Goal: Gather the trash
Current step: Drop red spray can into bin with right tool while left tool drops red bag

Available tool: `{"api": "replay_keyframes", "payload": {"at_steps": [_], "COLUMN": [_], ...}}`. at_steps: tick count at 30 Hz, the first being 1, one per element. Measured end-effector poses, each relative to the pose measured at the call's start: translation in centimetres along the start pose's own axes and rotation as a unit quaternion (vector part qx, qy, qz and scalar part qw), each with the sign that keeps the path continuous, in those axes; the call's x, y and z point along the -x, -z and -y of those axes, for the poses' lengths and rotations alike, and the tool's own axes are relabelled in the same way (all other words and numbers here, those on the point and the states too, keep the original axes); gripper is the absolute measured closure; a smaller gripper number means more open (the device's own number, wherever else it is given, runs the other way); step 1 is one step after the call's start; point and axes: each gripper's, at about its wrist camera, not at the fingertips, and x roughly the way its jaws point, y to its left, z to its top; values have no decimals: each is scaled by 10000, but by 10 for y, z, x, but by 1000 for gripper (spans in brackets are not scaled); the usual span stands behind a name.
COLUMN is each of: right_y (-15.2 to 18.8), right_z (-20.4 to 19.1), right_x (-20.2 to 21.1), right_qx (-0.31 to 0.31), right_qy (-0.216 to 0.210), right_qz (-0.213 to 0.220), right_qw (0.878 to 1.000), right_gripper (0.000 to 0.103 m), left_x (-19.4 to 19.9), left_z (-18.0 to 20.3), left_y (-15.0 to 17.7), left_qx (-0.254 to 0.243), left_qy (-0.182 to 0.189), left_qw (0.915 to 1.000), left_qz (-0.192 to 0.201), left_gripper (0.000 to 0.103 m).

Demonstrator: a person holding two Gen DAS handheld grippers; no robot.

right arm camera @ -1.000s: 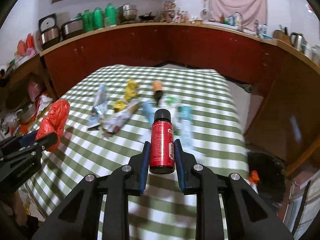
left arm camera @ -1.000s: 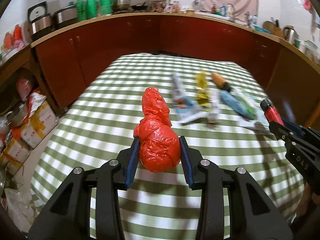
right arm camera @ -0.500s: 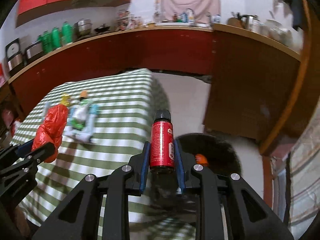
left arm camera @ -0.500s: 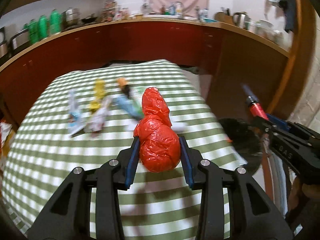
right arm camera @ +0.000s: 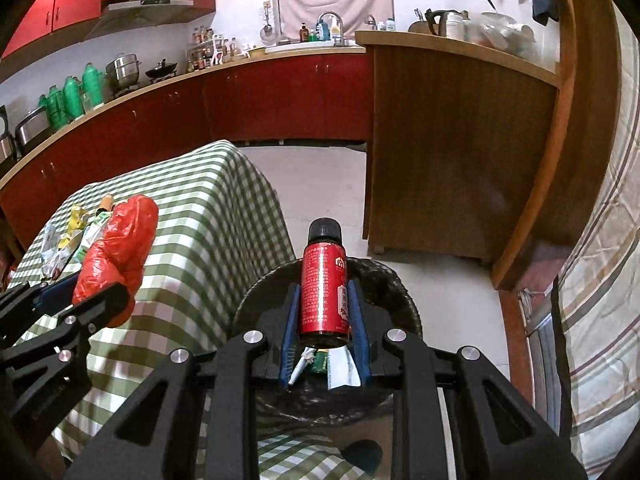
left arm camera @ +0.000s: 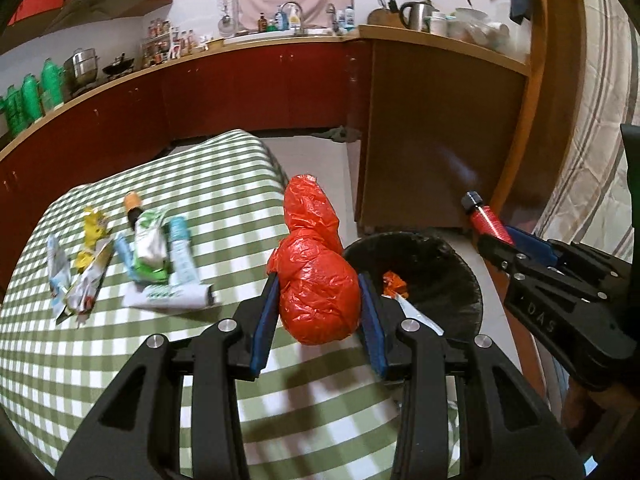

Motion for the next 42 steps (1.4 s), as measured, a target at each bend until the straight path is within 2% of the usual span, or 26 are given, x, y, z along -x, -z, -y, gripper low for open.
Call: {"api": "replay_keyframes", "payload": {"at_steps": [15, 27, 30, 31, 32, 42], "right_y": [1, -1, 0, 0, 0, -2], "right_z": [20, 28, 31, 31, 32, 37], "right_x": [-7, -16, -18, -18, -17, -15], "right_qx": [-188, -305, -339, -350, -360, -418], "right_qy": [40, 89, 107, 115, 112, 141], "right_qz": [18, 32, 62, 73, 86, 115], "right_qw": [9998, 9995, 9993, 9993, 9993, 9990], "right_gripper": [78, 78, 70, 67, 65, 63], "left_x": [-21, -35, -40, -41, -42, -38], "left_z": [31, 37, 38, 37, 38, 34], "left_y": [-10, -21, -23, -23, -24, -22], "left_qx": [-193, -199, -156, -148, -144, -105], "left_qy": [121, 72, 35, 33, 35, 9], "left_qw": [9997, 9998, 9999, 9999, 9999, 9999], "left_qz": [-95, -62, -56, -60, -55, -77], "left_gripper": [66, 64, 58, 51, 49, 47]}}
